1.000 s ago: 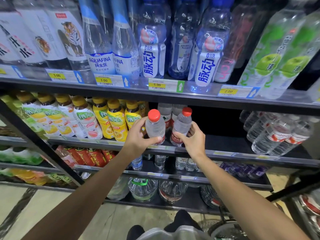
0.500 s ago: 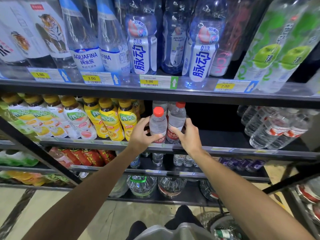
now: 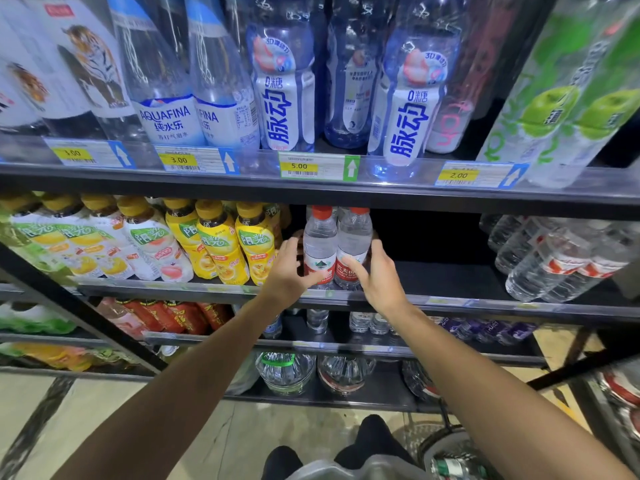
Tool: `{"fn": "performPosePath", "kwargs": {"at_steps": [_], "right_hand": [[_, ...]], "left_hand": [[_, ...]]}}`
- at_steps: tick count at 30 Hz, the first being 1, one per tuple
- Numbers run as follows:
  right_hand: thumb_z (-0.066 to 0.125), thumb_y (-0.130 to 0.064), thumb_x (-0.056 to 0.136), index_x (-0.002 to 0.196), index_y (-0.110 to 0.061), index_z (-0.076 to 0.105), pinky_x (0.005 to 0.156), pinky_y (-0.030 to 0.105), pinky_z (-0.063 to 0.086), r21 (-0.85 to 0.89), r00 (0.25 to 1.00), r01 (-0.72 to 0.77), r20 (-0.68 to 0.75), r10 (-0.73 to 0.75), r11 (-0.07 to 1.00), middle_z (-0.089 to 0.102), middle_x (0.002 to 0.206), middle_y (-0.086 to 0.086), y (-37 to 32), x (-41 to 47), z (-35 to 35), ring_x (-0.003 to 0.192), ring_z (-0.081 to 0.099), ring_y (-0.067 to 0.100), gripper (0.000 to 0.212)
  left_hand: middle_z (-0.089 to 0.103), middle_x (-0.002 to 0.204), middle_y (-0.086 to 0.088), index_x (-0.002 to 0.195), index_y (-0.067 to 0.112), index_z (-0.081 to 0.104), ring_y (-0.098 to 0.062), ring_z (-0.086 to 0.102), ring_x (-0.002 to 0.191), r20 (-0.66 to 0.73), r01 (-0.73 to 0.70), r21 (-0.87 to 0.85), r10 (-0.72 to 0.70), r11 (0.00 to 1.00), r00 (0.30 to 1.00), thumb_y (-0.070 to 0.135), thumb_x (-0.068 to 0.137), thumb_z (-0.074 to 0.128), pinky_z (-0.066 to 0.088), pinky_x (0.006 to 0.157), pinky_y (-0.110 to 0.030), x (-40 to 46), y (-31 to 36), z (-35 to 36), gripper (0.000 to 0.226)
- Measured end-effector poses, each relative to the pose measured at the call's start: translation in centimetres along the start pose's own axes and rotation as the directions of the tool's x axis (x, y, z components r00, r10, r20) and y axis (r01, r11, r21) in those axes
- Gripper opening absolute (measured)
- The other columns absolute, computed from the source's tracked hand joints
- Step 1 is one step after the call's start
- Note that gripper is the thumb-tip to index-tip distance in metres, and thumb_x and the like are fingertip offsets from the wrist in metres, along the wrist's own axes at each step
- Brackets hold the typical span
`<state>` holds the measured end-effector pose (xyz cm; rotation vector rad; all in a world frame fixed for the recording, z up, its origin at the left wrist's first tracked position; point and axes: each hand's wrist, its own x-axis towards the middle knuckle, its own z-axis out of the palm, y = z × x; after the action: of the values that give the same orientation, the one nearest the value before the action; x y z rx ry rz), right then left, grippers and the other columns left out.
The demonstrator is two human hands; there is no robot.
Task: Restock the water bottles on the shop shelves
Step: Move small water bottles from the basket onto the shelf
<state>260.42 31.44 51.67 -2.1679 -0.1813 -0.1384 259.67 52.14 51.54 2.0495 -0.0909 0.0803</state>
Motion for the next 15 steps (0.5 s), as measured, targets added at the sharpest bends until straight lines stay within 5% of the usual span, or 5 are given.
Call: {"fn": "performPosePath", "kwargs": {"at_steps": [6, 10, 15], "right_hand": [[0.080, -0.033, 0.088, 0.152, -0.009, 0.027, 0.109, 0.036, 0.045, -0.039, 0.981, -0.083, 0.172, 0.089, 0.996, 0.042, 0.140, 0.005, 0.8, 0.8, -0.4, 0.126, 0.050, 0.013, 0.086], [0.080, -0.028, 0.088, 0.141, -0.014, 0.039, 0.108, 0.039, 0.049, -0.080, 0.972, -0.045, 0.227, 0.062, 0.996, 0.050, 0.131, 0.000, 1.6, 1.8, -0.2, 0.112, 0.057, 0.004, 0.068], [0.078, -0.035, 0.089, 0.134, -0.017, 0.046, 0.107, 0.047, 0.049, -0.084, 0.957, -0.072, 0.275, 0.092, 0.994, 0.056, 0.132, 0.004, 2.5, 2.9, -0.1, 0.122, 0.059, 0.020, 0.058]], "left_hand": [[0.055, 0.140, -0.016, 0.148, 0.002, 0.036, -0.027, 0.054, 0.130, 0.161, -0.028, 0.103, 0.011, 0.994, 0.987, 0.014, 0.086, 0.080, 0.045, 0.111, -0.046, 0.7, -0.4, -0.1, 0.076], [0.055, 0.141, -0.018, 0.145, -0.003, 0.036, -0.030, 0.053, 0.133, 0.219, -0.020, 0.145, -0.012, 0.989, 0.976, 0.009, 0.090, 0.076, 0.043, 0.113, -0.045, 1.6, -0.7, -0.1, 0.069], [0.064, 0.133, -0.011, 0.137, 0.004, 0.044, -0.025, 0.062, 0.122, 0.208, 0.052, 0.210, -0.097, 0.976, 0.973, 0.020, 0.091, 0.074, 0.051, 0.104, -0.038, 2.8, -2.1, 0.1, 0.057]]}}
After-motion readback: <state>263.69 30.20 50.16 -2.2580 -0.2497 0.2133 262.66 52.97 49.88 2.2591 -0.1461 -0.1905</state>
